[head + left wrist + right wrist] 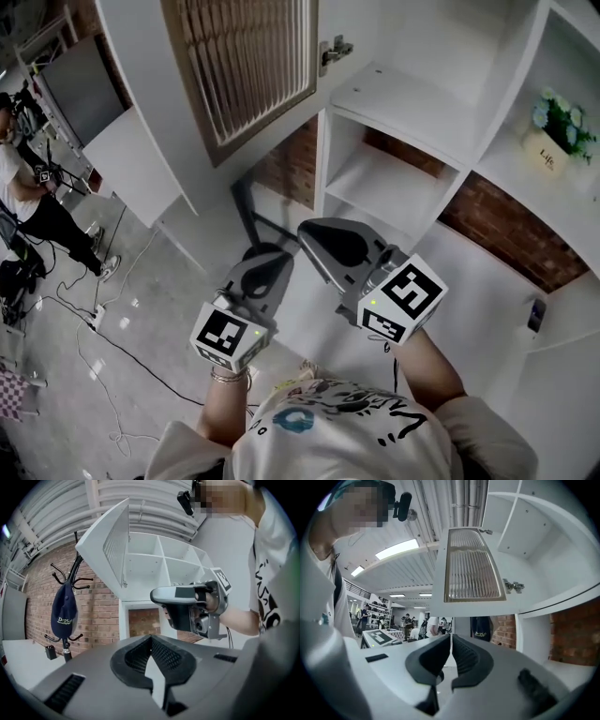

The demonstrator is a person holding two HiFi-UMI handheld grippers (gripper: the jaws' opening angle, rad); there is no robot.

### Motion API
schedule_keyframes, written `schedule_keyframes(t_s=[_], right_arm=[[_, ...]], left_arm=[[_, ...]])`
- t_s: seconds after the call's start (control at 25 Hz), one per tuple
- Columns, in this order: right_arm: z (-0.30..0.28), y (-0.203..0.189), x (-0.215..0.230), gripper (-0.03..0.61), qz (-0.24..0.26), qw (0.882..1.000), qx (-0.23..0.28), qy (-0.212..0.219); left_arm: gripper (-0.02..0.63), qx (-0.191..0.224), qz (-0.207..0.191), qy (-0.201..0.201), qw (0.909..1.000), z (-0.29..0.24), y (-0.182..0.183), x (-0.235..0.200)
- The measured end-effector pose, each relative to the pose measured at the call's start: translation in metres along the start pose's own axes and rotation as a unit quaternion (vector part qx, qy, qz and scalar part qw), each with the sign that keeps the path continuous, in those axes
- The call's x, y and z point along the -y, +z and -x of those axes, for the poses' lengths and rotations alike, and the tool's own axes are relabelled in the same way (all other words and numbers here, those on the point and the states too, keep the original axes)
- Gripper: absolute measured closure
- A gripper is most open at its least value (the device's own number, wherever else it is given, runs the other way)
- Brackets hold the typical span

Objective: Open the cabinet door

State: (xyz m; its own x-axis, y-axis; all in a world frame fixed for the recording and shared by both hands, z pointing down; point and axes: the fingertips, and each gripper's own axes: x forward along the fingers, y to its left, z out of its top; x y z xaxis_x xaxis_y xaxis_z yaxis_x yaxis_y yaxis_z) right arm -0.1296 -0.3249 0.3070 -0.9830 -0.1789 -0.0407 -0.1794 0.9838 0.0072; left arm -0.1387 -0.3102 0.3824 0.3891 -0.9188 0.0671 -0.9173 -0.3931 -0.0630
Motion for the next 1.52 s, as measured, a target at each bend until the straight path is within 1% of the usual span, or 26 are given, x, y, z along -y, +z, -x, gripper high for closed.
schedule_keyframes(t_s=[0.12, 0.32, 0.6, 0.76, 0.88, 1.04, 1.16, 1.32, 1.52], right_arm=[[0.016, -0.007, 0.010, 0.545, 0.009, 0.999, -0.006, -0.035], [0.041, -0.024, 0.026, 0.544, 0.014, 0.997, -0.027, -0.075], [0.081, -0.044, 0.041, 0.543, 0.001, 0.991, -0.039, -0.129], [0.106, -0.056, 0.048, 0.543, -0.010, 0.986, -0.046, -0.160], [0.126, -0.067, 0.051, 0.543, -0.021, 0.981, -0.049, -0.184], [0.149, -0.079, 0.053, 0.543, -0.024, 0.973, -0.059, -0.222], [0.163, -0.091, 0.052, 0.545, -0.030, 0.969, -0.066, -0.238], [0.182, -0.103, 0.048, 0.545, -0.053, 0.963, -0.071, -0.254], [0.197, -0.113, 0.042, 0.548, -0.069, 0.957, -0.075, -0.270]], left_arm=[[0.599, 0.002, 0.001, -0.022, 0.9998, -0.011, 0.001, 0.012], [0.598, -0.001, 0.000, -0.050, 0.9987, -0.029, 0.001, 0.028], [0.598, -0.009, -0.001, -0.094, 0.9956, -0.047, -0.006, 0.052], [0.598, -0.014, 0.000, -0.120, 0.9927, -0.058, -0.009, 0.070], [0.598, -0.008, -0.002, -0.143, 0.9897, -0.065, -0.009, 0.087], [0.598, -0.010, -0.002, -0.169, 0.9855, -0.071, -0.014, 0.107], [0.598, -0.012, -0.003, -0.185, 0.9827, -0.075, -0.018, 0.119], [0.598, -0.020, -0.008, -0.202, 0.9792, -0.079, -0.023, 0.134], [0.598, -0.025, 0.003, -0.219, 0.9754, -0.079, -0.030, 0.153]])
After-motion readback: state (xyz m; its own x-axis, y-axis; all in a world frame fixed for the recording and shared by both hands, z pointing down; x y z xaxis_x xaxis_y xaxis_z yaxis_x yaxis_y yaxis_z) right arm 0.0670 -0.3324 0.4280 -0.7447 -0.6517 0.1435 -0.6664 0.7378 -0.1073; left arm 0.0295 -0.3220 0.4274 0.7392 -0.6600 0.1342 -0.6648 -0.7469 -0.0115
